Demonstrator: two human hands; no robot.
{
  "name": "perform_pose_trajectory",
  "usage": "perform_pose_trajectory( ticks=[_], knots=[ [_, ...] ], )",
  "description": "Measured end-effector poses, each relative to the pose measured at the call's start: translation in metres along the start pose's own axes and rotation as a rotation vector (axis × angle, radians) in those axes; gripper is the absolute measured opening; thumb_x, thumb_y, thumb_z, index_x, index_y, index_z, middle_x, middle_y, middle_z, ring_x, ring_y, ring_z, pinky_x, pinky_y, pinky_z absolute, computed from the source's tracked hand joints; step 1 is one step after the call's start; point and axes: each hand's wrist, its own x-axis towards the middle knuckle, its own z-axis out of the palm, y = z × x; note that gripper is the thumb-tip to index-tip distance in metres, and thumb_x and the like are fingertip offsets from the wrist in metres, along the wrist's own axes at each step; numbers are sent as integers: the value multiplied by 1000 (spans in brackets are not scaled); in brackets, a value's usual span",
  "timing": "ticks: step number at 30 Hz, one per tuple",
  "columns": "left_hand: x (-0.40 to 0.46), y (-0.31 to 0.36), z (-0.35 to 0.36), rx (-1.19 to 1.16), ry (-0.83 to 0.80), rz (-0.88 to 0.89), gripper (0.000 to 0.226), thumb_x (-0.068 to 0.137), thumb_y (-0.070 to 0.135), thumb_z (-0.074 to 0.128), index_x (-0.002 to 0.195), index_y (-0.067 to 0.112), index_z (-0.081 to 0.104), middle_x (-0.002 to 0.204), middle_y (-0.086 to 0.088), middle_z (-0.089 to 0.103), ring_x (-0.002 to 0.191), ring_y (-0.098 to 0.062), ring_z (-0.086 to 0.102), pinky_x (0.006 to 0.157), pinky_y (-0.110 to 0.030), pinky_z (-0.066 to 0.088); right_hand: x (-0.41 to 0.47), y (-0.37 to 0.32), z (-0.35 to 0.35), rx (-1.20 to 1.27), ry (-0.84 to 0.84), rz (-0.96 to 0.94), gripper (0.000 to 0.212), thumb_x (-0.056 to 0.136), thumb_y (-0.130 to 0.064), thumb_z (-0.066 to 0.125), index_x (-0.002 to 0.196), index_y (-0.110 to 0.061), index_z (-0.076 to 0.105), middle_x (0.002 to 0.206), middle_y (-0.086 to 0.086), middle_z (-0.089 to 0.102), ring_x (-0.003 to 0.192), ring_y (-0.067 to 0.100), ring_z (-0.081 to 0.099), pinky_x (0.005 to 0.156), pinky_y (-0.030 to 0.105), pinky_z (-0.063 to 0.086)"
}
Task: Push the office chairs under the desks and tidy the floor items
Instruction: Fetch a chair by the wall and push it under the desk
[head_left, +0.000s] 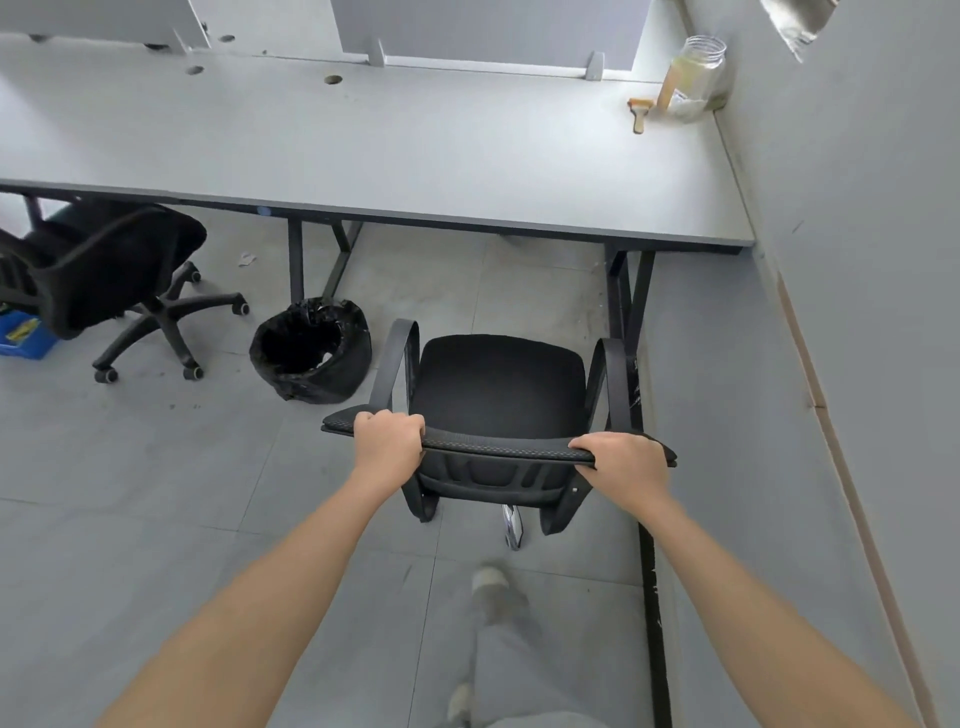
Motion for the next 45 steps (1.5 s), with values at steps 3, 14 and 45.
perform_pose_trajectory(
  ticks=[3,14,45],
  knots=[
    [49,-16,-11,28,-1,-3,18,83,21,54,99,24,62,97,0,69,97,-21,58,81,-33,32,46,-4,-2,-1,34,0,25,87,-34,56,108,-29,68,102,-8,72,92,17,66,68,24,49],
    [207,-68,-43,41,-18,5,22,80,17,56,98,27,62,94,4,69,96,-18,59,83,-31,33,198,-17,-7,22,126,80,19,74,-32,70,93,-29,73,86,-10,75,80,17,70,56,26,50],
    [374,-191,-74,-356,160,637,41,80,37,58,113,14,61,112,-1,66,109,-18,57,101,-31,29,323,-97,-8,45,340,164,38,85,-37,54,113,-13,63,103,-1,70,94,20,65,85,31,49]
  ],
)
